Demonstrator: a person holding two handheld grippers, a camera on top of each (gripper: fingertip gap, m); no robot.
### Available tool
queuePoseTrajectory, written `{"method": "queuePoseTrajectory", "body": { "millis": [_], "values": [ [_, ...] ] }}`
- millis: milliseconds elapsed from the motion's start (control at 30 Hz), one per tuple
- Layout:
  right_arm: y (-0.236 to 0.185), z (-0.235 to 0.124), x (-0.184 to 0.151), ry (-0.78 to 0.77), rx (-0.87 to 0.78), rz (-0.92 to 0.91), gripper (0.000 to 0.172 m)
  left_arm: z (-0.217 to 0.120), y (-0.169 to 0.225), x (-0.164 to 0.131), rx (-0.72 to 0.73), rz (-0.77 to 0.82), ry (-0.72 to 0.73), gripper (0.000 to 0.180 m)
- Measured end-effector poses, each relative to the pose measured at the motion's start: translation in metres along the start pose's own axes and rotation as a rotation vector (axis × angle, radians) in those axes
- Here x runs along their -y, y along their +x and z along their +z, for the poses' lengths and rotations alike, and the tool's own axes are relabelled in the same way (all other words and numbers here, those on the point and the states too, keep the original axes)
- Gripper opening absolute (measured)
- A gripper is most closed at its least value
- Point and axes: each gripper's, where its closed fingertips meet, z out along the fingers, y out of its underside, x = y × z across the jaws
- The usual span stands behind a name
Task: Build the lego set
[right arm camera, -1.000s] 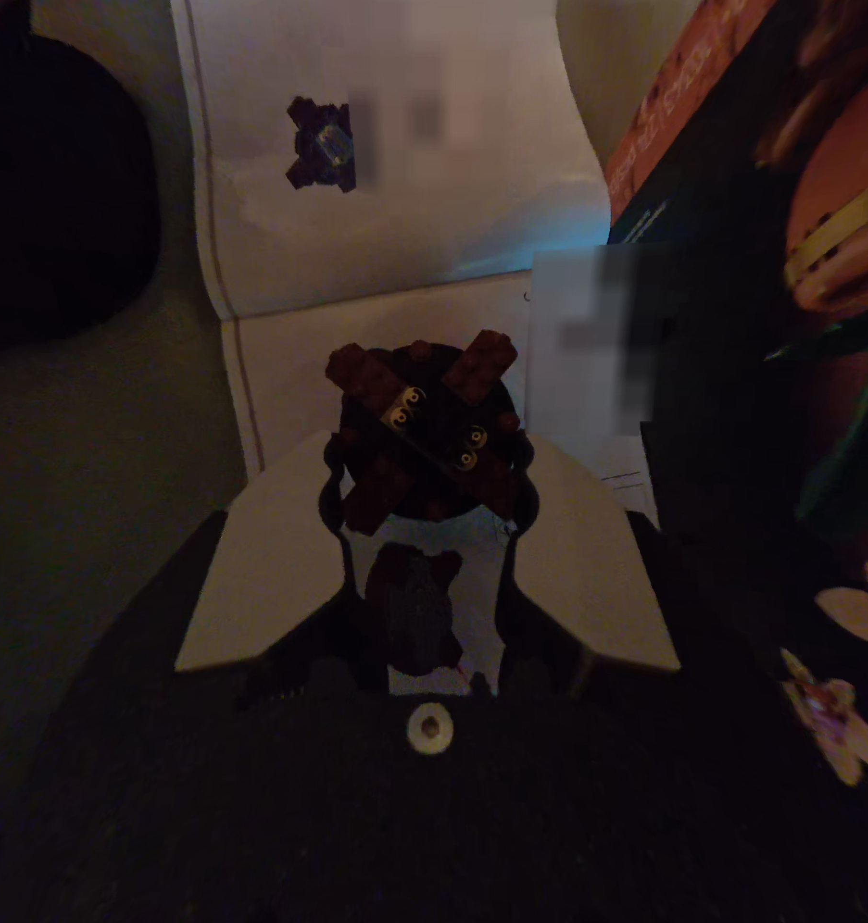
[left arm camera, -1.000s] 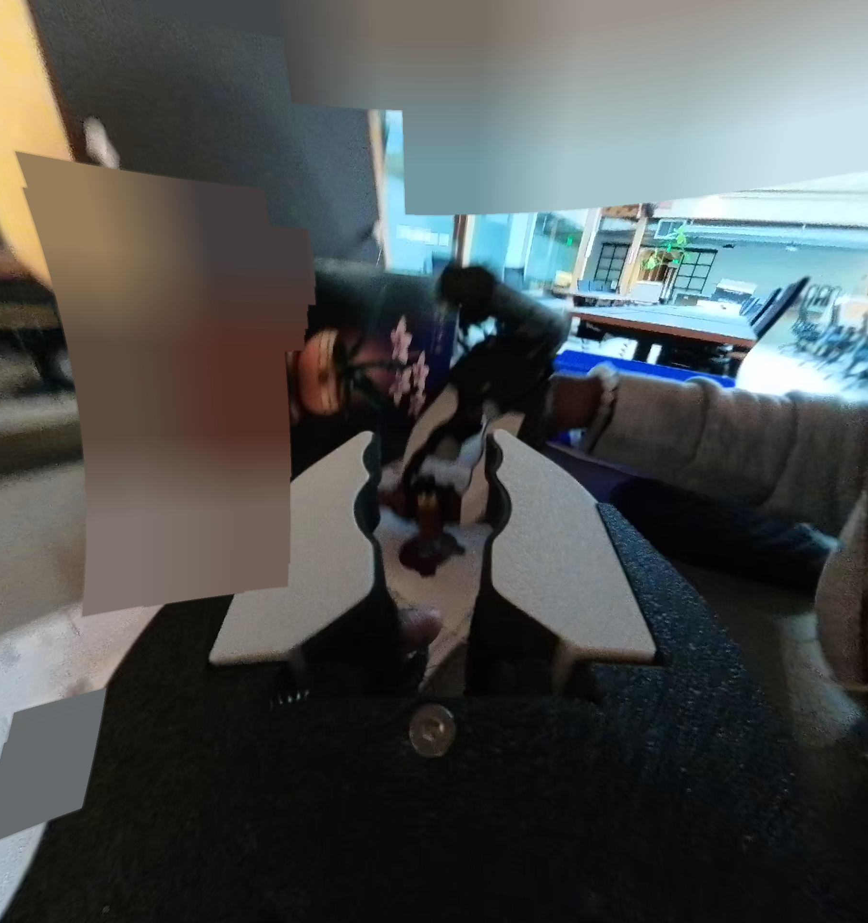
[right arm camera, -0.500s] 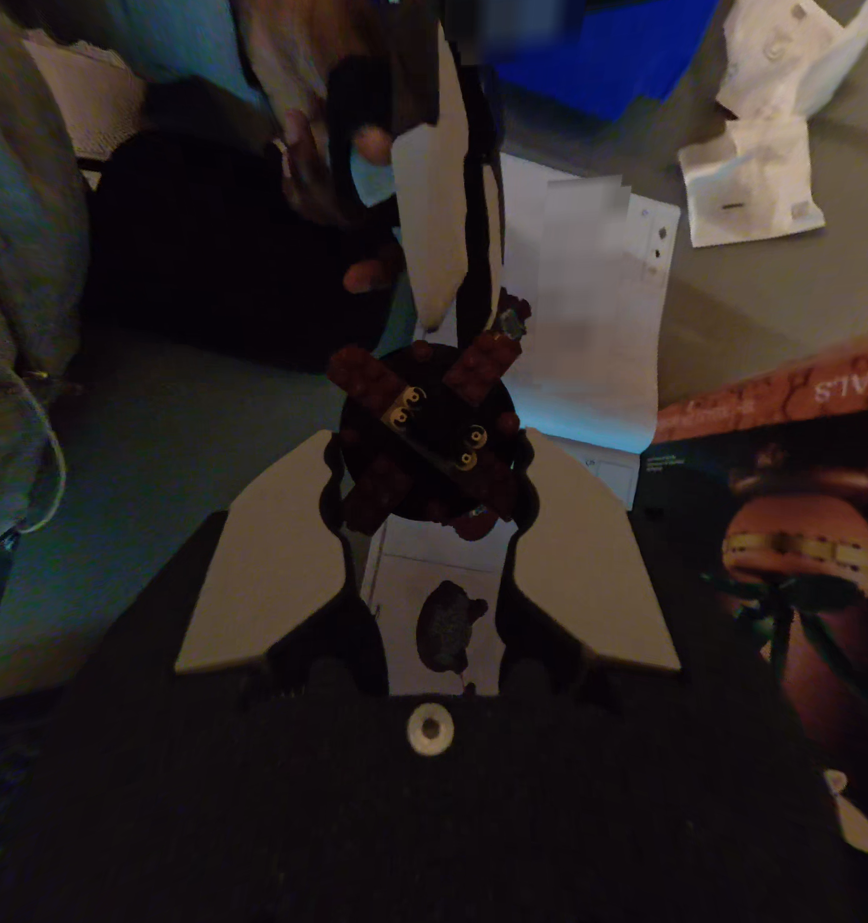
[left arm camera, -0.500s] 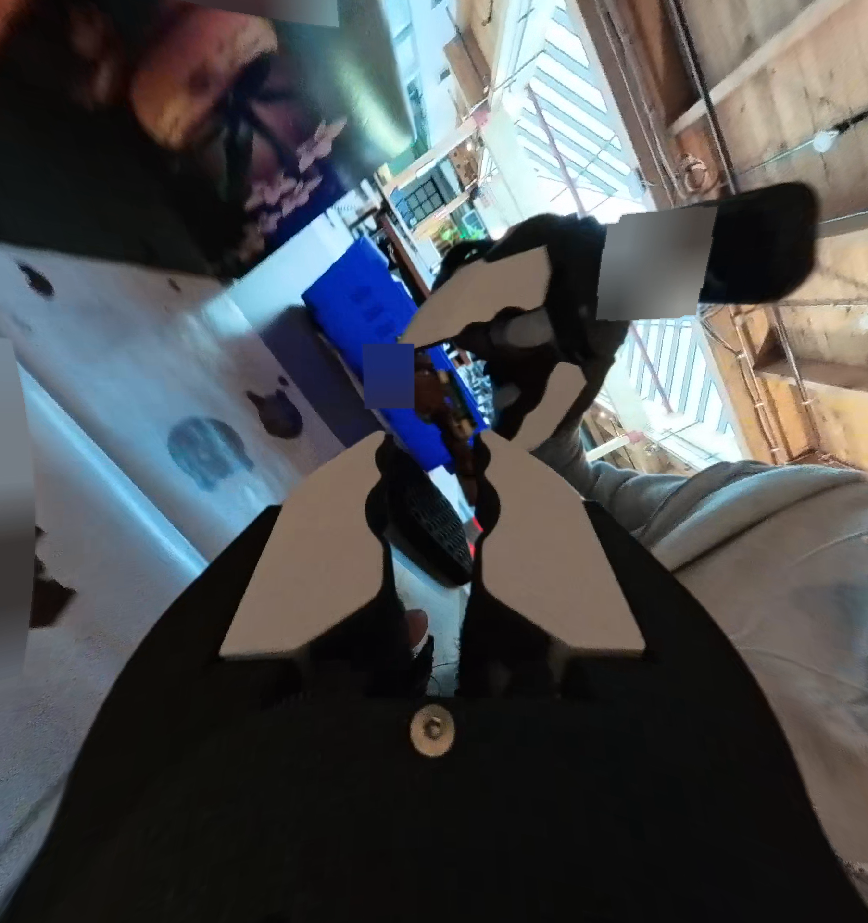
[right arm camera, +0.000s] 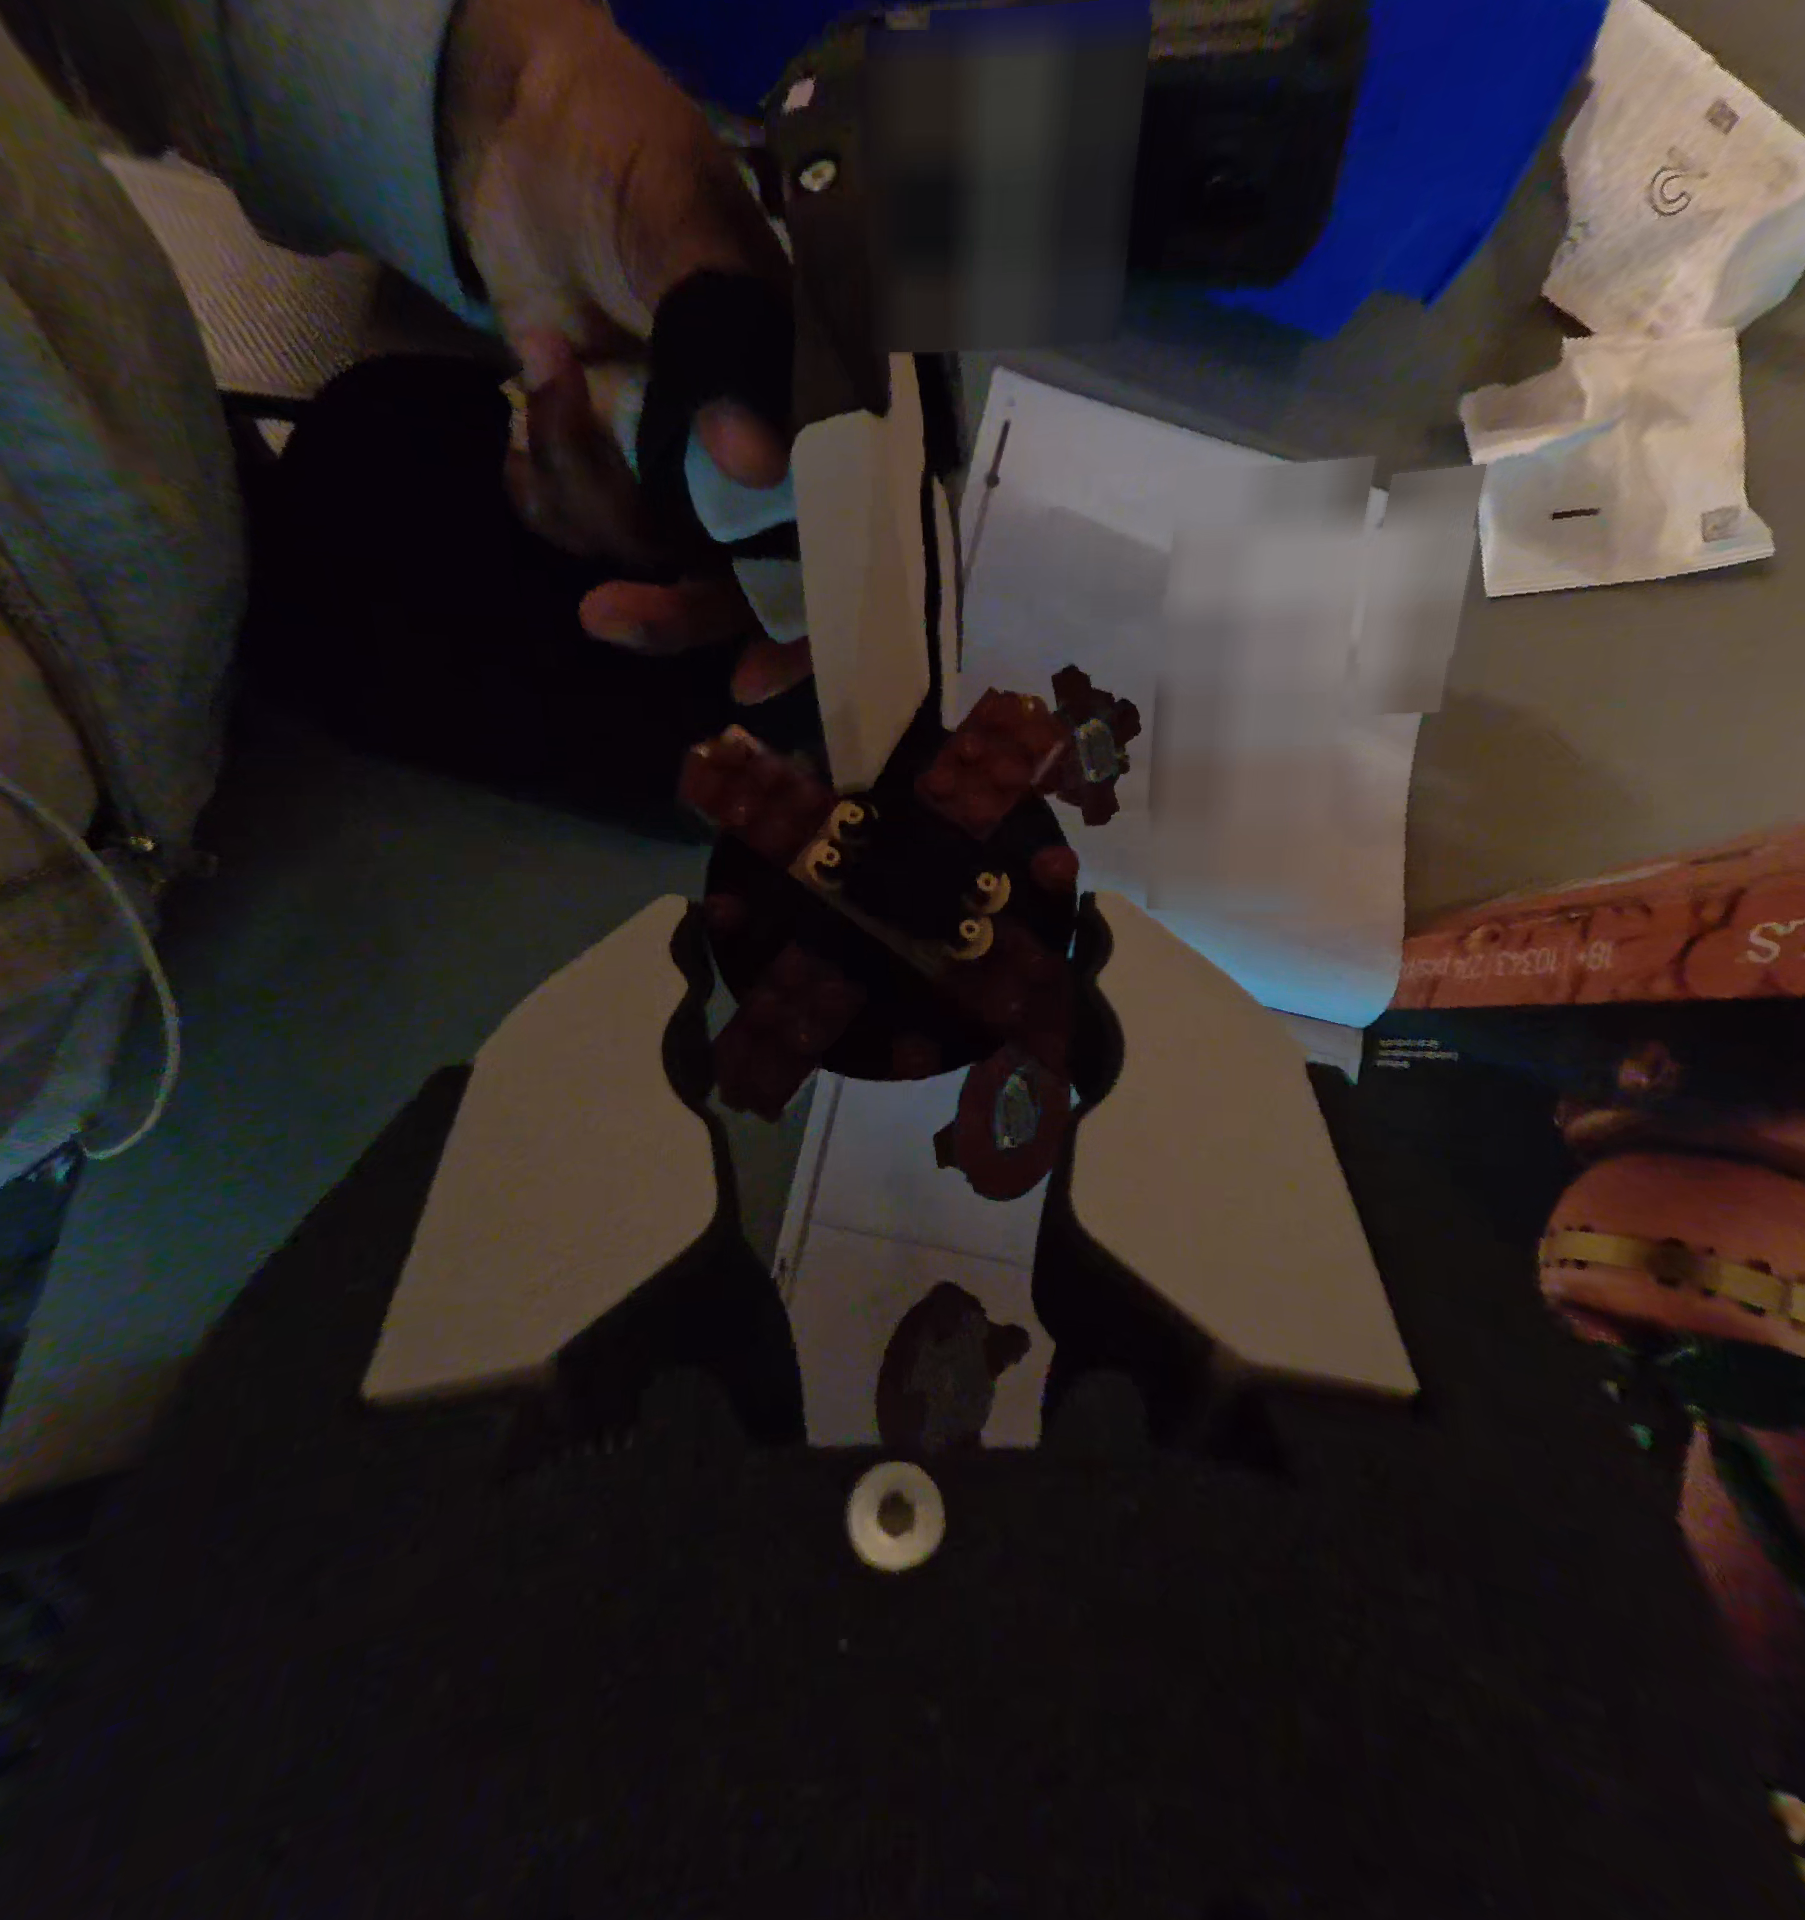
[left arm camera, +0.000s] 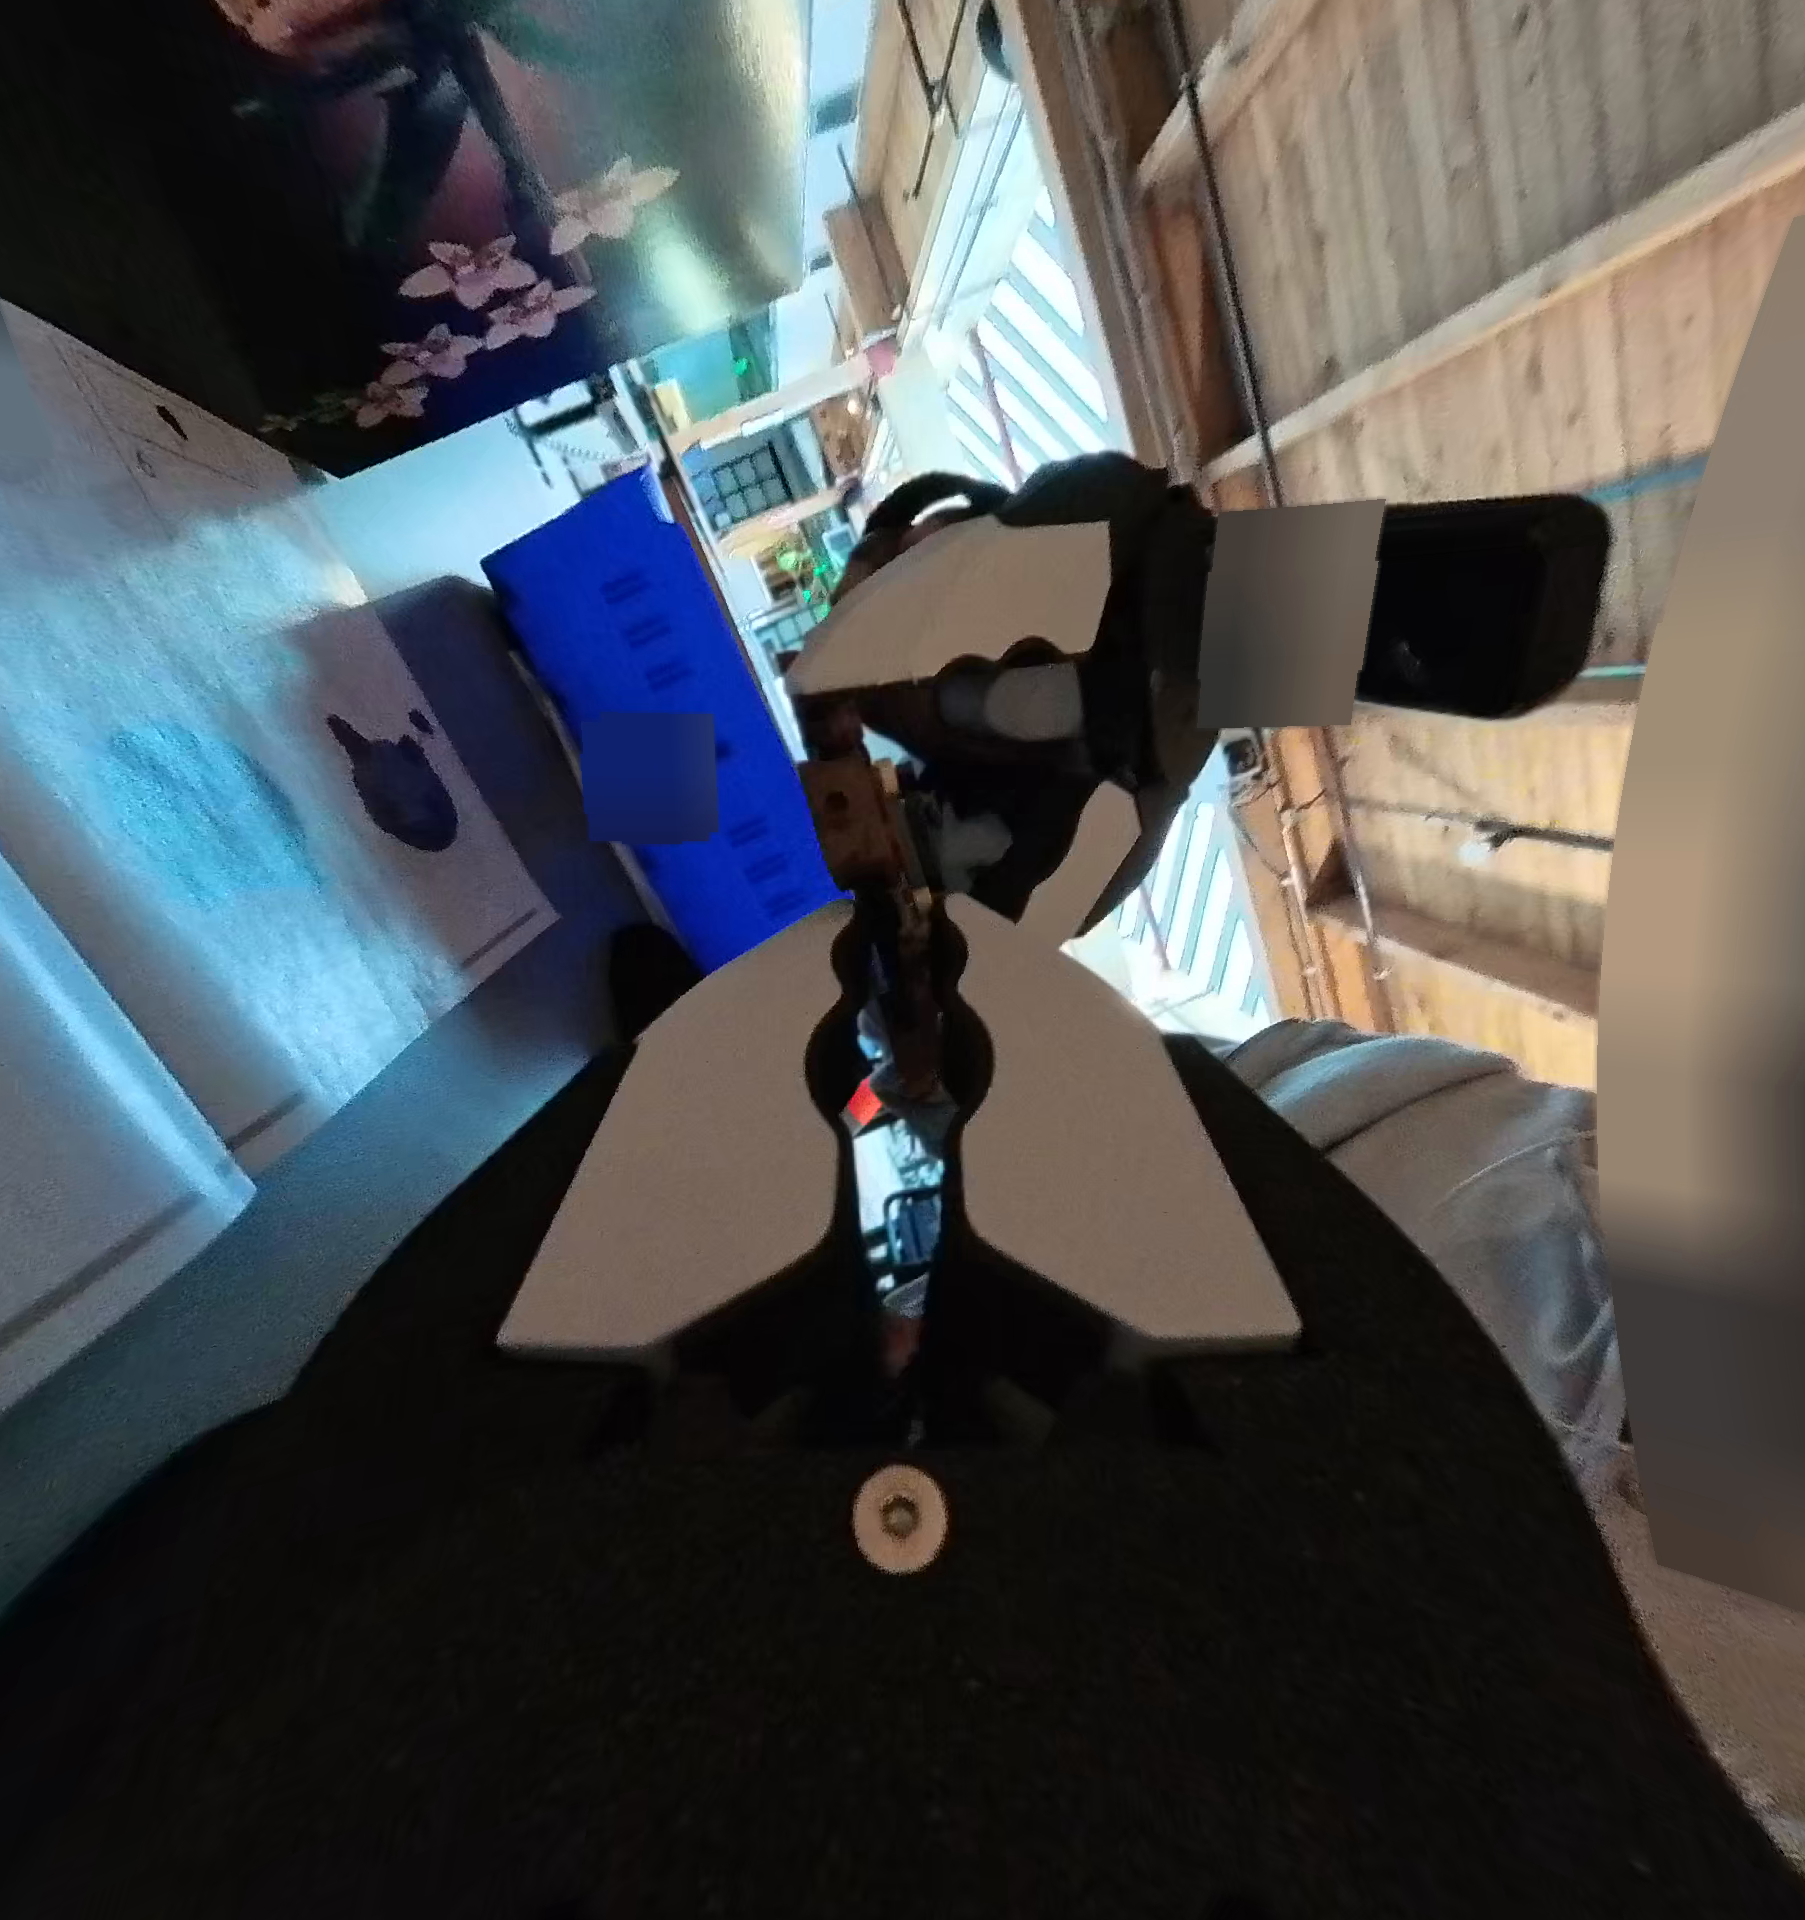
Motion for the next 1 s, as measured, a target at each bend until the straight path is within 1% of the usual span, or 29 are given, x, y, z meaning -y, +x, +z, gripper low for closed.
{"method": "queuePoseTrajectory", "body": {
  "millis": [67,133,167,200,300,500,567,633,700,867,933,1000],
  "values": [
    [0.004,-0.002,0.000,0.026,-0.017,0.030,0.070,-0.001,0.001,0.000,0.003,-0.001,0.011,0.009],
    [0.006,-0.008,0.003,0.075,-0.025,0.037,0.068,-0.003,0.001,0.002,0.012,0.008,0.021,0.009],
    [0.006,-0.011,0.002,0.092,-0.025,0.029,0.064,-0.003,0.002,0.003,0.014,0.011,0.019,0.008],
    [0.005,-0.013,0.002,0.105,-0.015,0.010,0.060,-0.004,0.003,0.003,0.013,0.012,0.014,0.008],
    [0.002,-0.019,0.005,0.152,0.025,-0.031,0.055,-0.004,0.006,0.001,0.007,0.001,-0.003,0.008],
    [-0.007,-0.015,0.004,0.200,0.137,-0.041,0.056,-0.004,0.006,-0.004,0.004,-0.076,-0.027,0.008],
    [-0.011,-0.013,0.003,0.223,0.179,0.024,0.058,-0.005,0.006,-0.006,0.015,-0.064,-0.041,0.008],
    [-0.009,-0.016,0.002,0.252,0.221,0.131,0.060,-0.006,0.004,-0.005,0.029,-0.040,-0.047,0.008],
    [-0.008,-0.024,0.002,0.297,0.289,0.242,0.058,-0.007,0.005,-0.005,0.027,-0.031,-0.047,0.008],
    [0.004,-0.036,0.003,0.393,0.476,0.565,0.035,-0.006,0.008,-0.014,0.025,-0.030,-0.125,0.008],
    [0.002,-0.033,0.002,0.409,0.512,0.662,0.028,-0.006,0.009,-0.018,0.036,-0.016,-0.162,0.007],
    [-0.007,-0.028,-0.002,0.394,0.546,0.723,0.028,-0.007,0.010,-0.020,0.042,-0.005,-0.188,0.007]
  ]
}}
